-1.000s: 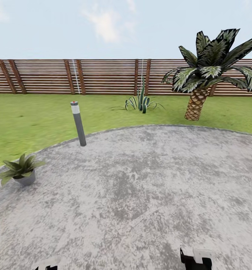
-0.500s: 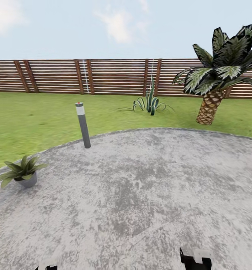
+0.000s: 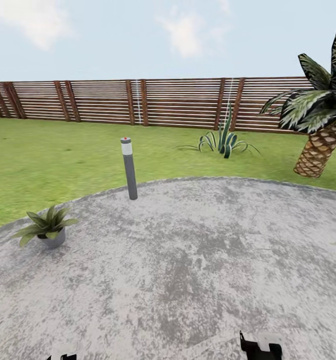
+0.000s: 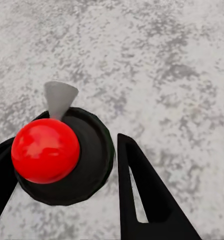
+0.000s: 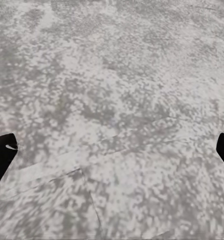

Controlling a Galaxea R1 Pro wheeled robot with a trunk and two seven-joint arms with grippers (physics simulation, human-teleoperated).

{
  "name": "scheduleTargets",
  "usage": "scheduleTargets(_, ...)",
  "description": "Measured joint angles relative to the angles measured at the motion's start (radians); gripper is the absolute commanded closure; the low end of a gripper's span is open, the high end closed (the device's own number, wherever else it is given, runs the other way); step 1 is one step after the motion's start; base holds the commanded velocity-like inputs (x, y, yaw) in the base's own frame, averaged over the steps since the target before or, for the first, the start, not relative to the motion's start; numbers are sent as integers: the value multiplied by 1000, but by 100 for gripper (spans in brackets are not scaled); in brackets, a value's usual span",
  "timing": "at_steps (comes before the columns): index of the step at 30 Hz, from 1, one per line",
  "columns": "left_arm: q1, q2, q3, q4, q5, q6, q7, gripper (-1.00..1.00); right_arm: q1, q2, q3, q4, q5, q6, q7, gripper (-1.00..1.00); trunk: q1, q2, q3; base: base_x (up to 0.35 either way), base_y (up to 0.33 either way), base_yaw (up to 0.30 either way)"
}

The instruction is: Pick up the pesticide atomizer in the garden and spray insectifuge to fully cover both potted plants in the garden.

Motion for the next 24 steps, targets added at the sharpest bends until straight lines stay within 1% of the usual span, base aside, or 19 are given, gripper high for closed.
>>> scheduleTargets(15, 0, 0, 0, 0, 0, -1, 0, 100, 0, 0, 0, 0, 0, 0, 0, -100, 0, 0, 0, 339, -2, 277)
scheduleTargets(24, 0, 0, 0, 0, 0, 0, 0, 100, 0, 0, 0, 0, 0, 0, 0, -100, 0, 0, 0, 307, -120, 277)
